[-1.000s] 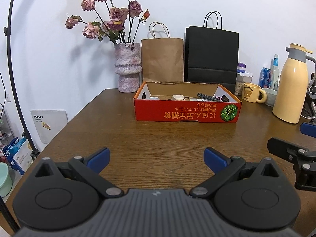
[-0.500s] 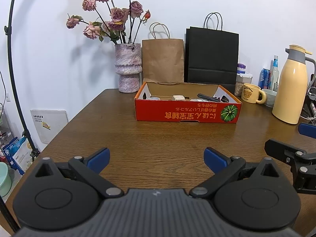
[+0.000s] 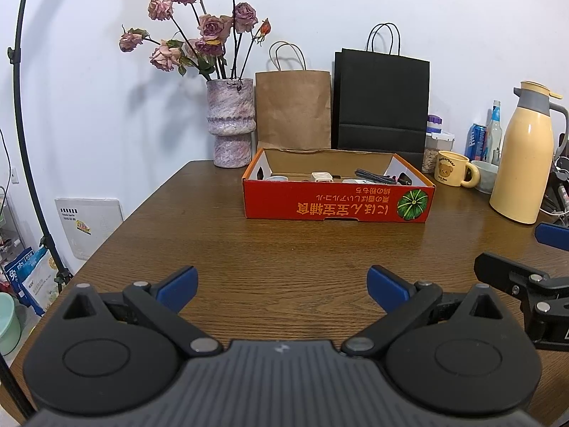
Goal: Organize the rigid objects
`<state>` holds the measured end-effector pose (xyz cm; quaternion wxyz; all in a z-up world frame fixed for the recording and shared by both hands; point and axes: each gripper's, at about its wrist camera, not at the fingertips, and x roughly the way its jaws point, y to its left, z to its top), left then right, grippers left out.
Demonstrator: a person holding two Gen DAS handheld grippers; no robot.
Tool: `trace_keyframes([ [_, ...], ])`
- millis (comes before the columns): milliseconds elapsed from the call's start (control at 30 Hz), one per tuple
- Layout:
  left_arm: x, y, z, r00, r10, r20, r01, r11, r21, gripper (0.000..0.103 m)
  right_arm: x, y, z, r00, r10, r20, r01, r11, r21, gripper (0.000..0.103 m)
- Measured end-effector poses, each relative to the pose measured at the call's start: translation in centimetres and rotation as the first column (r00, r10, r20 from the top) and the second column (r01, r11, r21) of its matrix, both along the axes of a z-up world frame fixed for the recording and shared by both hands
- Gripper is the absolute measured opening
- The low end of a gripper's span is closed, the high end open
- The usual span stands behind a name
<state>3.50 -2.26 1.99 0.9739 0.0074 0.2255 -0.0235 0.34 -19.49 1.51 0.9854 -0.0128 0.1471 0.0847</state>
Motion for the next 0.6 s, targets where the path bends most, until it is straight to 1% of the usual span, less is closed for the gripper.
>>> trace_keyframes([
  [367,0.03,-0.07,0.07,1.000,0.000,-0.002,0.000,1.000,-0.004,0.103,-0.12,-0.02,-0.43,1.000,0.001,-0.005,-0.001,1.000,-0.001,0.103],
  [600,0.17,-0.28,0.01,1.000,-0.023,0.003,0.023,1.000,-0.004,0.103,0.33,-0.05,-0.91,1.000,0.004,-0.015,-0.004,1.000,0.001,0.103],
])
